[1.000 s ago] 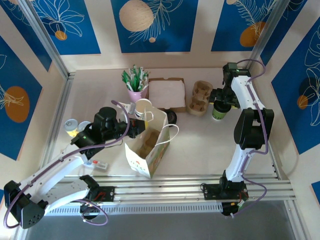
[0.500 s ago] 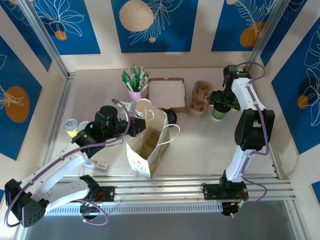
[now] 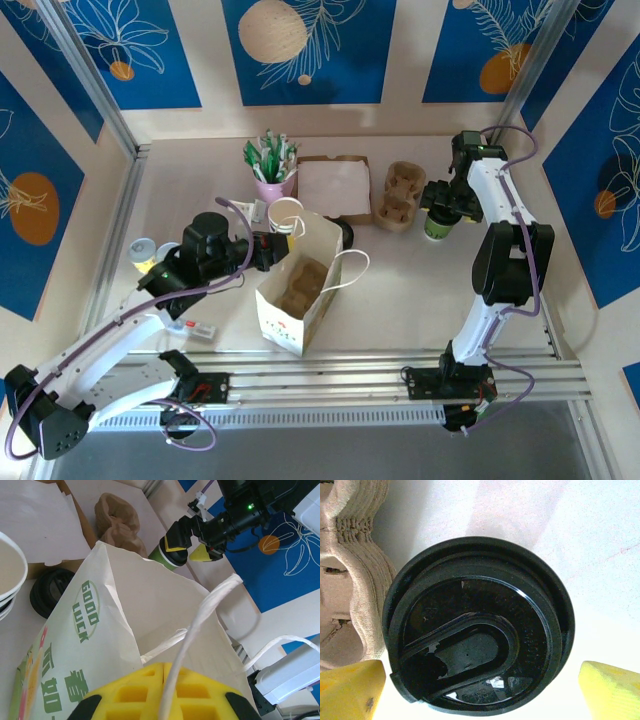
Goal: Pack the takeout coffee
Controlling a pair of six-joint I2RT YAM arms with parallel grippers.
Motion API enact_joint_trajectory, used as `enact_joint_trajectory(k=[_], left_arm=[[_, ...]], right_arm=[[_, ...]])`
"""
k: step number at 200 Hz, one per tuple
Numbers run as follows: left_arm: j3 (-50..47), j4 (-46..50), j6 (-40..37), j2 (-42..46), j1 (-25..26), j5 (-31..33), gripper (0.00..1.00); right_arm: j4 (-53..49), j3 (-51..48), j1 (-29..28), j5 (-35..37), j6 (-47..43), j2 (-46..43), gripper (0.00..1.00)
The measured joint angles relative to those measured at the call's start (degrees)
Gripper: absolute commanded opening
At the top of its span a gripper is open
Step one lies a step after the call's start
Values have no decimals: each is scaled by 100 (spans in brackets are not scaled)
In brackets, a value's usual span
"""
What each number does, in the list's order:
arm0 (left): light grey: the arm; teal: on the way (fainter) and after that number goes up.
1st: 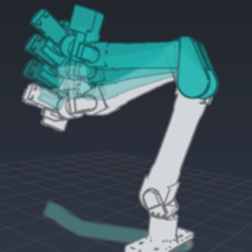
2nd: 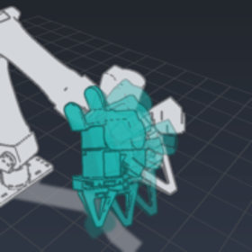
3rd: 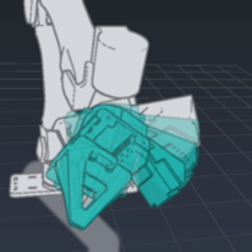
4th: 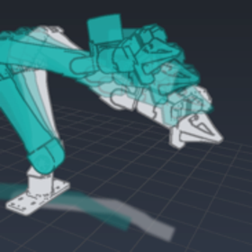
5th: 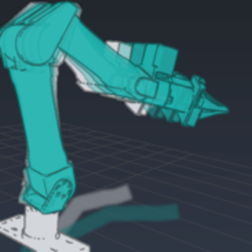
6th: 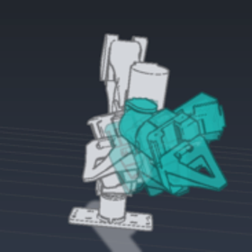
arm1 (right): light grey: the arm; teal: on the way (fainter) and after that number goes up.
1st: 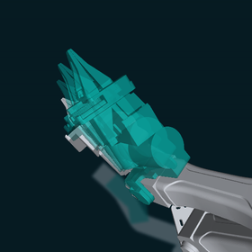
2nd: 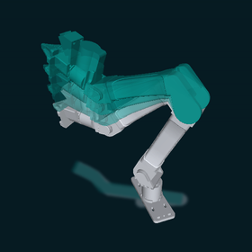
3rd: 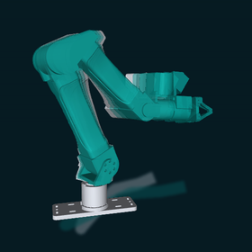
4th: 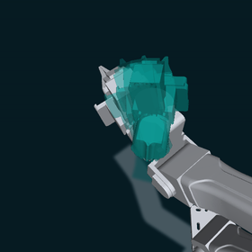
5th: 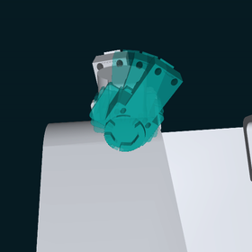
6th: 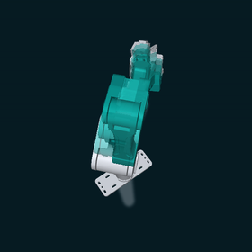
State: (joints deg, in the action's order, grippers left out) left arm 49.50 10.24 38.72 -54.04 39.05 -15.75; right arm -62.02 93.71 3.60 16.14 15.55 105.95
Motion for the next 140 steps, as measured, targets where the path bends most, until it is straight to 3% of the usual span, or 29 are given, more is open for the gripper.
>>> enact_joint_trajectory(k=[140], left_arm=[[-37, -42, 4, 0, -2, 44, 0]], right_arm=[[28, 4, -133, 210, -4, 507, 100]])
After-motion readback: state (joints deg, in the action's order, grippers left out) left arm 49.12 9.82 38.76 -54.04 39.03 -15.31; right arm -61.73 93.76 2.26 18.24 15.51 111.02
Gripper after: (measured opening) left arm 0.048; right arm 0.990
